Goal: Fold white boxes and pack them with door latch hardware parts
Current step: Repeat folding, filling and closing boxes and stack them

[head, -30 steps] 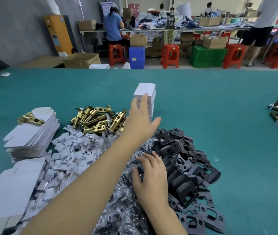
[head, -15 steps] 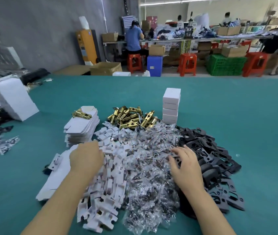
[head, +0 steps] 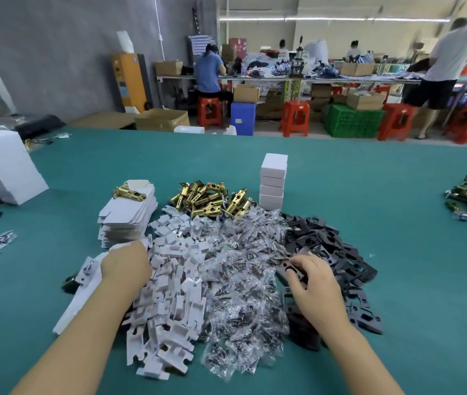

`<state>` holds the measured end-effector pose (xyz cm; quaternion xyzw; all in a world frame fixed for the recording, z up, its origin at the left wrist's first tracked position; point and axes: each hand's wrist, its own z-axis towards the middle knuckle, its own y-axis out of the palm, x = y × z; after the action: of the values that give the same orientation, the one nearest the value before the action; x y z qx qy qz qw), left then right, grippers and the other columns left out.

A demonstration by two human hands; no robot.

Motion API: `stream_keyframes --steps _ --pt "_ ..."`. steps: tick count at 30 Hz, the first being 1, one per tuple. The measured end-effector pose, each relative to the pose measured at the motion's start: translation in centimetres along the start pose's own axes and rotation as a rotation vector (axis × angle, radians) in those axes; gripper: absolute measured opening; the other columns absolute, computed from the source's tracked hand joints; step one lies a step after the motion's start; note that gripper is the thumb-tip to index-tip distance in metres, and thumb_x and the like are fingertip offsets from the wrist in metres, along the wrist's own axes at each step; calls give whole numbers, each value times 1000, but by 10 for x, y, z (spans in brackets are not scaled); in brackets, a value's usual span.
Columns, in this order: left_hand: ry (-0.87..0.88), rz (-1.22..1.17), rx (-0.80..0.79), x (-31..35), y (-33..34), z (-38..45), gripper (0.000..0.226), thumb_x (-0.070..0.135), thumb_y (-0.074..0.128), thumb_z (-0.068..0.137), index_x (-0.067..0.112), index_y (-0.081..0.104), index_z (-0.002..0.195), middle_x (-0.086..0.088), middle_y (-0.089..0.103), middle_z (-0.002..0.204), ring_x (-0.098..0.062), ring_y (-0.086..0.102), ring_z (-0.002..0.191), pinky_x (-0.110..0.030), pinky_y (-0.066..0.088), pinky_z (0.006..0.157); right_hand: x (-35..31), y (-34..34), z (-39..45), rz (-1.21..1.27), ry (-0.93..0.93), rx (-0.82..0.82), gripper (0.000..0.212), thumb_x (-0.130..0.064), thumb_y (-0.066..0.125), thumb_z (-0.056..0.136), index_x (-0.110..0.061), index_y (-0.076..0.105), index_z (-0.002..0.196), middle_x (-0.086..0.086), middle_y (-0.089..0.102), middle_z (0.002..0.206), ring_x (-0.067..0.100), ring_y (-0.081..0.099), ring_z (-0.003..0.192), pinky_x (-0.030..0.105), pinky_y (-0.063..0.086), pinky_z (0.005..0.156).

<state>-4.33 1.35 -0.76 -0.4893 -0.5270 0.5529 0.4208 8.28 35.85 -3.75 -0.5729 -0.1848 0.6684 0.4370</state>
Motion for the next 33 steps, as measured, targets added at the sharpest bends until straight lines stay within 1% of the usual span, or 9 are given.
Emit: stream_keyframes --steps 4,9,11,14,17,19,21,27,33 --pt "26 93 23 1 -1 2 22 7 54 91 20 67 103 5 57 81 -20 59 80 -28 42 60 1 -8 -5 1 -2 8 21 -23 62 101 -18 68 120 -8 63 122 18 50 132 39 41 114" --pt "58 250 87 11 -15 -4 20 10 60 89 27 57 81 11 44 63 -14 53 66 -24 36 53 1 -12 -7 10 -14 5 22 -24 62 101 -19 68 122 -9 63 123 16 50 133 40 42 113" --pt "56 234 92 14 -13 -4 19 10 60 90 27 56 81 11 44 64 -15 53 67 -23 33 51 0 -12 -8 8 -9 -5 24 -25 61 102 -19 67 124 -8 63 126 15 48 134 38 41 114" --pt "51 197 101 16 -4 -8 19 11 57 92 27 64 98 10 49 75 -17 52 75 -22 36 56 0 -11 -8 13 -12 -6 24 -26 60 102 -18 67 124 -9 63 124 12 49 131 32 39 112" --pt "50 146 86 16 5 -10 21 22 54 96 26 64 114 5 62 102 -19 58 97 -27 42 66 1 -11 -10 8 -17 -9 25 -27 60 102 -18 67 125 -9 63 124 10 50 129 29 39 110" --pt "43 122 65 14 9 -11 27 34 49 101 27 60 124 -1 59 122 -22 54 116 -32 44 76 3 -12 -11 7 -10 -11 26 -28 60 103 -19 67 125 -9 63 126 10 49 130 31 39 112" --pt "26 84 61 11 12 -12 32 41 43 103 27 57 128 -3 55 128 -25 50 121 -34 45 81 5 -13 -12 8 -7 -9 25 -27 60 102 -19 67 125 -8 63 126 11 49 131 33 39 113" --pt "13 6 108 5 17 -4 23 29 45 100 23 57 118 0 65 113 -21 60 102 -29 40 65 5 -11 -11 8 -10 -8 25 -28 60 102 -19 67 125 -9 63 126 10 49 130 32 38 113" --pt "30 51 127 2 22 3 21 14 50 94 22 62 110 1 68 104 -20 63 98 -26 44 64 4 -9 -11 5 -7 -16 24 -27 60 102 -20 67 125 -11 62 124 8 50 128 26 37 107"
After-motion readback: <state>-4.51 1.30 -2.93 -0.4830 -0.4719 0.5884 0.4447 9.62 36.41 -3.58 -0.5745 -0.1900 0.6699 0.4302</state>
